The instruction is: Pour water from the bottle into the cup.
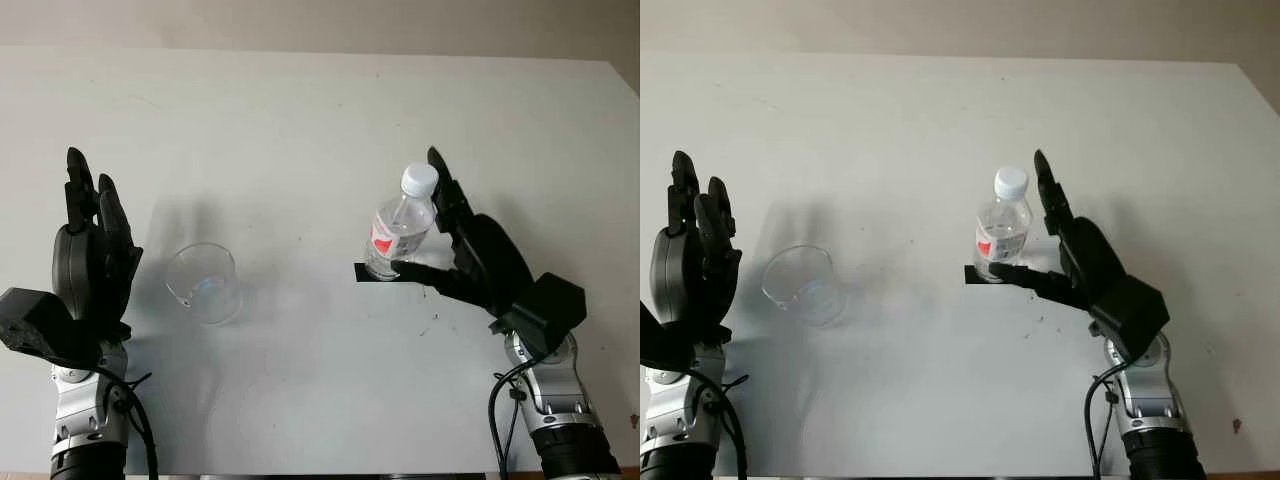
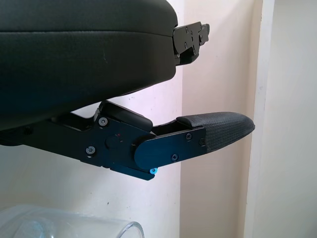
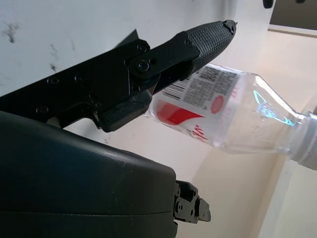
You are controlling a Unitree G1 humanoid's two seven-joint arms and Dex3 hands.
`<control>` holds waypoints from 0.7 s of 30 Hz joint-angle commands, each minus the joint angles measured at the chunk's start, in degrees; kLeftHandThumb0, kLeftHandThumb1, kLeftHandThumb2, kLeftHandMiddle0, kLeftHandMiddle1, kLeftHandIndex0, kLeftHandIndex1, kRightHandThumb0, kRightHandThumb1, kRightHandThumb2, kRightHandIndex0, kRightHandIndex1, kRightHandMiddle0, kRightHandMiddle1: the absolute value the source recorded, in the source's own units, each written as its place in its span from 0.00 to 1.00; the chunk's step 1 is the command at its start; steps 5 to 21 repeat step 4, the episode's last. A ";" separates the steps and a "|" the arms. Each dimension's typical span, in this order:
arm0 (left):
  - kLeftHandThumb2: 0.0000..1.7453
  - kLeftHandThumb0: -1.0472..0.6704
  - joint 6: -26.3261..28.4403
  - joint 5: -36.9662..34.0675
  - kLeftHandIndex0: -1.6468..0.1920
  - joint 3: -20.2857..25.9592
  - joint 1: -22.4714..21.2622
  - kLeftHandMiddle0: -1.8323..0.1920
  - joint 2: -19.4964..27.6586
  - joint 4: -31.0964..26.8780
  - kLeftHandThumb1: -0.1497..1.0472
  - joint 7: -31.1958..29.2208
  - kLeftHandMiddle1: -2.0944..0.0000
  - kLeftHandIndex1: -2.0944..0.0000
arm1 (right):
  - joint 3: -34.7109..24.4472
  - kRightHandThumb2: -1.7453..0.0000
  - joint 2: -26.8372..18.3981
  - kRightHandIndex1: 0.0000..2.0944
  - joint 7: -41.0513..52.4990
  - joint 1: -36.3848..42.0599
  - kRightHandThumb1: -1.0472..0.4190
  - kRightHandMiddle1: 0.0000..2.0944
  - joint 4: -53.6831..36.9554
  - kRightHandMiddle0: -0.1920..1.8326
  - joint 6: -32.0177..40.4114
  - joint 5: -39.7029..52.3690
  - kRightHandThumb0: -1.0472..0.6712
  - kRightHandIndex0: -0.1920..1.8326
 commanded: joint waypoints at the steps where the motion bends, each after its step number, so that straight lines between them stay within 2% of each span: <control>1: 0.36 0.16 -0.35 0.16 1.00 0.10 -0.51 0.97 0.72 0.13 1.00 -0.02 0.97 0.98 | -0.26 0.97 -0.09 0.00 0.07 -0.06 0.09 0.00 -1.29 0.00 0.11 0.46 0.08 0.00; 21: 0.36 0.16 -0.50 0.18 1.00 0.05 -0.78 0.97 0.74 0.26 1.00 -0.14 0.97 0.98 | -0.02 0.97 -0.32 0.00 0.94 -0.10 0.09 0.00 -0.91 0.00 -0.38 0.80 0.09 0.00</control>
